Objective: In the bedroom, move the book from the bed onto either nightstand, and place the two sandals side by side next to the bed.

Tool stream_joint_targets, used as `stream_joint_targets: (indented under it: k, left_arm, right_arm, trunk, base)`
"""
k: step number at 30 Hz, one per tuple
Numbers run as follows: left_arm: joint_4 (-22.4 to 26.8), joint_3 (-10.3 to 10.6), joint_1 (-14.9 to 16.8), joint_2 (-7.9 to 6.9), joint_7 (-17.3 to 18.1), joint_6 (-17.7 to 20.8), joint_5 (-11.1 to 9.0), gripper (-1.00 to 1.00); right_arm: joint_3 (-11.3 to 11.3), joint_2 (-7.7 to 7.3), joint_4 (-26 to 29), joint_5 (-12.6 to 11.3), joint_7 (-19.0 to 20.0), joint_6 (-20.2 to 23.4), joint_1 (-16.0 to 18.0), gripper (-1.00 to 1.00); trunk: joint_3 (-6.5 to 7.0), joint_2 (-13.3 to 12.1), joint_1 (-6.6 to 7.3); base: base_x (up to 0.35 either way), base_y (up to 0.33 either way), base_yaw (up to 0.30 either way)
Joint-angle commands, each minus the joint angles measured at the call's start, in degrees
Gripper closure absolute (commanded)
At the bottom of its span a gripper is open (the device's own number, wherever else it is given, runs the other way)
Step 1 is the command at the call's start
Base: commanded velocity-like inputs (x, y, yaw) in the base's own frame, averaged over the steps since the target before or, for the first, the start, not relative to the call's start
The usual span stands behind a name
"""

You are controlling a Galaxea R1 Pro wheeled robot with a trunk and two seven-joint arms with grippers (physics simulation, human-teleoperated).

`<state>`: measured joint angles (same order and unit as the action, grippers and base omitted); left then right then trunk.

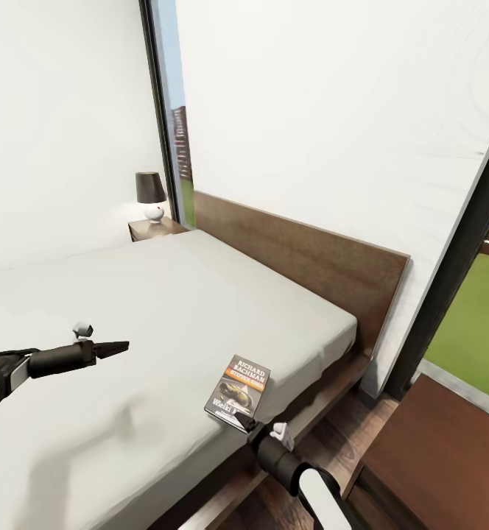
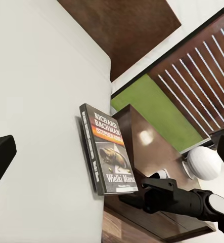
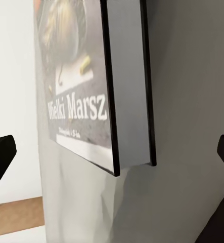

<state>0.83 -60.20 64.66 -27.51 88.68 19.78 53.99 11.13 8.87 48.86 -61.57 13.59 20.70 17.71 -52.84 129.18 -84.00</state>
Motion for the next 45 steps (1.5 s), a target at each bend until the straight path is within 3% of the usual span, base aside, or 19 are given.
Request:
stream_joint_targets:
  k: [1, 5, 6, 45]
  left_arm:
    - [0.04, -0.45, 0.03, 0.0, 0.27, 0.61, 0.59, -1.0]
    - [0.0, -0.45, 0.03, 0.0, 0.27, 0.61, 0.59, -1.0]
    - [-0.01, -0.45, 0.03, 0.0, 0.27, 0.61, 0.59, -1.0]
    - [-0.03, -0.45, 0.03, 0.09, 0.27, 0.61, 0.59, -1.0]
  right_arm:
    - [-0.02, 0.02, 0.01, -0.32, 0.04, 0.22, 0.05, -1.0]
    - [0.03, 0.36, 0.01, -0.26, 0.04, 0.22, 0.17, -1.0]
    - [0.05, 0.48, 0.01, -0.23, 0.04, 0.22, 0.19, 1.0]
    - [0.23, 1.12, 0.27, -0.13, 0.39, 0.3, 0.48, 1.0]
  trunk:
    - [-0.05, 0.02, 0.01]
    - [-0.05, 0.02, 0.01]
    - [-0.05, 0.02, 0.01]
    - [-0.05, 0.02, 0.01]
  base:
    - [0.0, 0.0, 0.0]
    - [0.0, 0.0, 0.0]
    - [0.0, 0.0, 0.0]
    - [0.0, 0.0, 0.0]
